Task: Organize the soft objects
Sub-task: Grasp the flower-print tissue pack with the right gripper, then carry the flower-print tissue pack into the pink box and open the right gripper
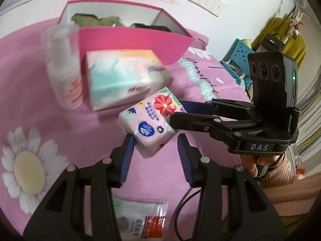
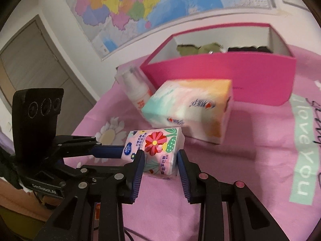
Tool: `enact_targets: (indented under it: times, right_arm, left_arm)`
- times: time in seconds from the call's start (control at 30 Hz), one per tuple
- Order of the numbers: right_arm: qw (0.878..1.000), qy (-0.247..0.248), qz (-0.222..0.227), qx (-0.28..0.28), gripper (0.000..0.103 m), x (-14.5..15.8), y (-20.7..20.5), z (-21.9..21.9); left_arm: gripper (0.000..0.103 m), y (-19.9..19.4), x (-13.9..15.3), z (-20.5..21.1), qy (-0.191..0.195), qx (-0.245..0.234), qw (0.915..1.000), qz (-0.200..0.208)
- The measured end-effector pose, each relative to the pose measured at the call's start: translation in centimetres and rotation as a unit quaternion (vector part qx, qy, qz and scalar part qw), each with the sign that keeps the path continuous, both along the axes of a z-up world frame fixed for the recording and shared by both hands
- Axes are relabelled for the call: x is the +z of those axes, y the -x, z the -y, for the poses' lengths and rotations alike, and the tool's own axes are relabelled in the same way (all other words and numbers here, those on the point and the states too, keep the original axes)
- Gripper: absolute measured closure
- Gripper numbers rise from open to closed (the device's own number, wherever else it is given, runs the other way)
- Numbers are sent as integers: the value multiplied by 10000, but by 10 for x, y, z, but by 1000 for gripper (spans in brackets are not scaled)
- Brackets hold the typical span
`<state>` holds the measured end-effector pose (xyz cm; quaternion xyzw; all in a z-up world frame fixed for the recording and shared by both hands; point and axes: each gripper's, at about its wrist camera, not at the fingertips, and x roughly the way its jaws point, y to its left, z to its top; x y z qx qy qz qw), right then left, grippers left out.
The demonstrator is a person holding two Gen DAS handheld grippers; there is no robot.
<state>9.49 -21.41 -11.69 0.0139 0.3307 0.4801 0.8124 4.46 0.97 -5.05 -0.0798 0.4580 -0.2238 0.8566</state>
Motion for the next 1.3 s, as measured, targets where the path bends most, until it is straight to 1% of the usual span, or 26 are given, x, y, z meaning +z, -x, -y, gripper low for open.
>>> enact_targets:
  times: [0.33,0.7,1.3]
  right_arm:
    - [9990,-188,280,-281,69,21,2,18]
    - [9970,-361,447,-522,69,37,-1,35]
    - [9951,-466,561,-673,69,49,-17,43]
  left_arm:
    - [57,-6,19,17,-131,-212,9993,275]
    - [57,-20,42,30,-328,-379,9966,658]
    - [57,-38,60,43,-496,-435,9935,932]
